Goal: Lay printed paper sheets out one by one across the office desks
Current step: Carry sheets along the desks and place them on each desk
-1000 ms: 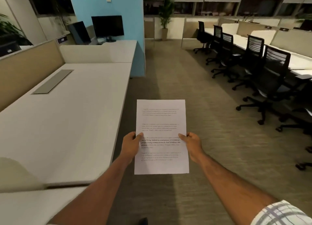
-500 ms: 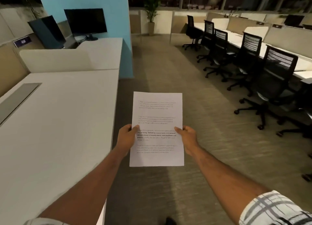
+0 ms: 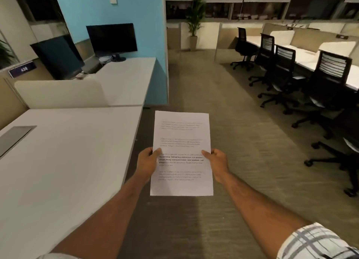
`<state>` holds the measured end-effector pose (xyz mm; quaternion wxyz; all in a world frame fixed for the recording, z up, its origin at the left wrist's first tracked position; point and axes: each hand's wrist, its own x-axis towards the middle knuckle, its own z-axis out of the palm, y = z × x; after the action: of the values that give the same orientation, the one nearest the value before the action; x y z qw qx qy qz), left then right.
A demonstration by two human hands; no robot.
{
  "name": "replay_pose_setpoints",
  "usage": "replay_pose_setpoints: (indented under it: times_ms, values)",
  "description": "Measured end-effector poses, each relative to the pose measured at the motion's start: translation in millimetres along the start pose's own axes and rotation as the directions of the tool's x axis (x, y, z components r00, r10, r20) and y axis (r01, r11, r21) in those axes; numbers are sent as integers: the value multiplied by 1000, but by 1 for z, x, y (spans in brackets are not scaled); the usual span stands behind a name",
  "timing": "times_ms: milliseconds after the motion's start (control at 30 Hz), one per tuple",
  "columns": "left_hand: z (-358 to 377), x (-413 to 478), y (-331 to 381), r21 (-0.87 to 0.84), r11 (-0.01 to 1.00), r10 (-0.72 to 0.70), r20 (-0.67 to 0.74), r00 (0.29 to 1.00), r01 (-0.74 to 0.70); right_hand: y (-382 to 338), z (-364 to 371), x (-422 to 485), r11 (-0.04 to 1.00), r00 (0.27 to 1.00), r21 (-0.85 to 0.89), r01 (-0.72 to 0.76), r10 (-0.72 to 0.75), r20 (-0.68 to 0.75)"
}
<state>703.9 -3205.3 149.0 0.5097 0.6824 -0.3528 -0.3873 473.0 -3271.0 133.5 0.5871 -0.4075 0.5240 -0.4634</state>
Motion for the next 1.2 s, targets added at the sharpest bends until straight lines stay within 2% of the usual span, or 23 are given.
replay_pose_setpoints:
  times_ms: [233,433,867,1200]
  values:
    - [19,136,25,15,1000,-7,-30,1000,7,-28,44,147,1000,998,-13,-15,16,69]
    - [32,277,43,13,1000,28,-57,998,-28,-41,95,279,999,998,-38,15,-13,62]
    - [55,553,102,7,999,35,-39,999,-34,-105,191,531,998,999,-63,-22,25,41]
    - [97,750,131,-72,997,-8,-116,993,-1,-138,255,756,996,993,-94,-11,22,118]
